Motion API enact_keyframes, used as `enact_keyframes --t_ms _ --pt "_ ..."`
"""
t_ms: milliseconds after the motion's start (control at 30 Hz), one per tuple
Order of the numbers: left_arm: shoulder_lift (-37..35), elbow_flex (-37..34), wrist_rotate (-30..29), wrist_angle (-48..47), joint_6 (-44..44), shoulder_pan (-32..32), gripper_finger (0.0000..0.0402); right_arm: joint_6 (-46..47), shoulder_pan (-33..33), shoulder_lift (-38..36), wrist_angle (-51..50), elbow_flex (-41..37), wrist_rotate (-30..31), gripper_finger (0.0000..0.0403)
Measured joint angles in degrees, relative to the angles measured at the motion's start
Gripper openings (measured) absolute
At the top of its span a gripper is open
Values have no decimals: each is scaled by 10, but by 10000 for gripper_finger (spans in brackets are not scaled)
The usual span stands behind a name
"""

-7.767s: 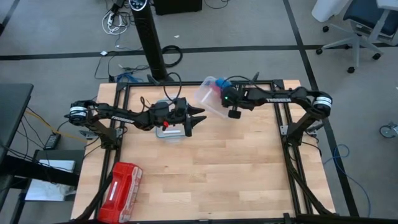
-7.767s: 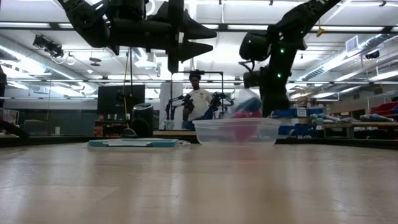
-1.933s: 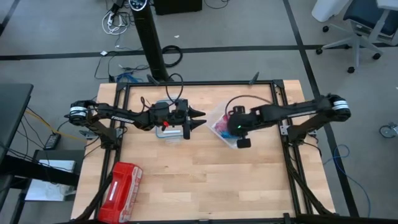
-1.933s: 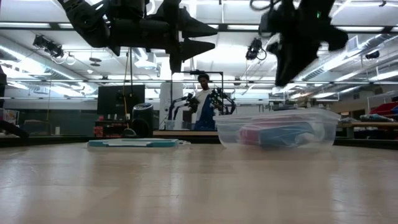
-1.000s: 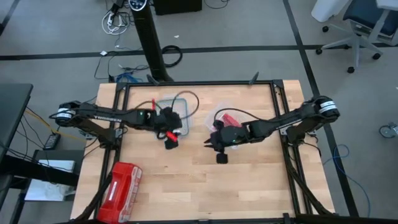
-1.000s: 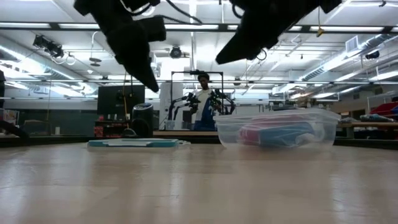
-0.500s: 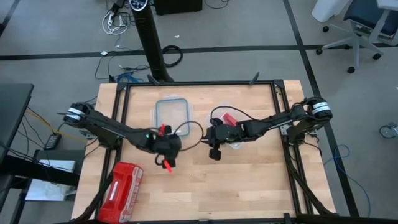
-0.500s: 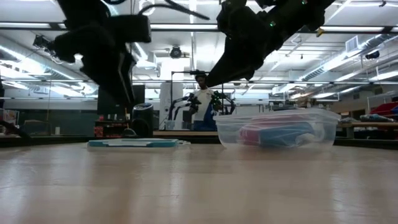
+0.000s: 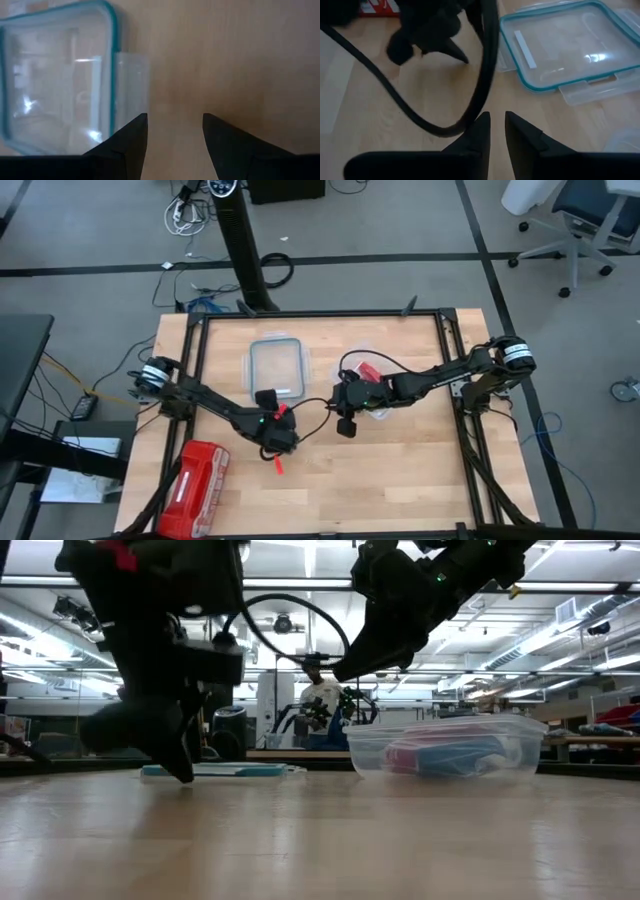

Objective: Roll bandage
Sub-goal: Close the transparent container

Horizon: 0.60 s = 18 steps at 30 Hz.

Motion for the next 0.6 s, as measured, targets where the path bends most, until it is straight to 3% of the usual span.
enact_keyframes --t_ms 400,600 --pt "48 7 -112 -40 -1 -7 193 -2 0 0 -6 0 -10 56" --pt "48 7 -122 -48 -1 1 188 -8 0 0 -5 0 -10 54"
